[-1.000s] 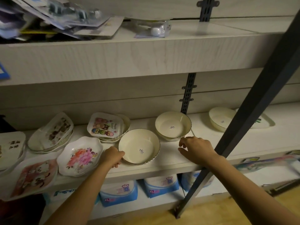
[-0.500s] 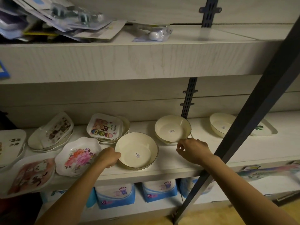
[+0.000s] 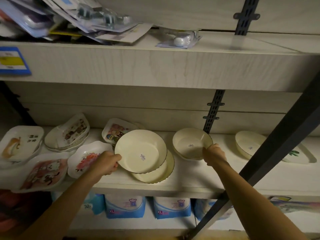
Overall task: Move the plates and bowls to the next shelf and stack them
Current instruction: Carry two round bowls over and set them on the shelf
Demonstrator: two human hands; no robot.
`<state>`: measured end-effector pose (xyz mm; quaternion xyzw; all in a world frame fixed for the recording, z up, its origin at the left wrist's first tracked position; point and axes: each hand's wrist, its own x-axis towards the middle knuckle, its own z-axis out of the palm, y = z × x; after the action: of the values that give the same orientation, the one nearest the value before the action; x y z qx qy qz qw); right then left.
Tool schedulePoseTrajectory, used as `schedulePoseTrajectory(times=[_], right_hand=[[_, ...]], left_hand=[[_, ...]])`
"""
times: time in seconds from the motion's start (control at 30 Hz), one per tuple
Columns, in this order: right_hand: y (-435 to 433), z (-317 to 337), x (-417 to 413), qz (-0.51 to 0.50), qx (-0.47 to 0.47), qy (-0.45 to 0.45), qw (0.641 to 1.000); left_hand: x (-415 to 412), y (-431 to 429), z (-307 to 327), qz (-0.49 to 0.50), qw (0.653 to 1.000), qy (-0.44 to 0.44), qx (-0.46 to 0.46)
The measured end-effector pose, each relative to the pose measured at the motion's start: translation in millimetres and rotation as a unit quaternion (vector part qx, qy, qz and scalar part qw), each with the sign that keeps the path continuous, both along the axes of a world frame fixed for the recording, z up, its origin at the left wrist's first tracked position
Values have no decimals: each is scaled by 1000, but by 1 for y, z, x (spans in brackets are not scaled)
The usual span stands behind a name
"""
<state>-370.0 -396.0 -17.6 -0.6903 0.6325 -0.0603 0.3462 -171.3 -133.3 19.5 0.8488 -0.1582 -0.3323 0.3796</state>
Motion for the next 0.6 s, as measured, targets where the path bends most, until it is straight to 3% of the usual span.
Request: schedulePoseTrajectory(times=[0.1,0.37,0.6], right_hand=[[-13,-11,3,-23,57,-9,998],[-22,-19,4,-40,45,-35,998],[-15,2,6,-1,2,-23,1000]], left_hand=[[2,9,0,32,999,13,-22],[1,17,-1,86,996,23,-24],[-3,18,5,47,998,4,-41]])
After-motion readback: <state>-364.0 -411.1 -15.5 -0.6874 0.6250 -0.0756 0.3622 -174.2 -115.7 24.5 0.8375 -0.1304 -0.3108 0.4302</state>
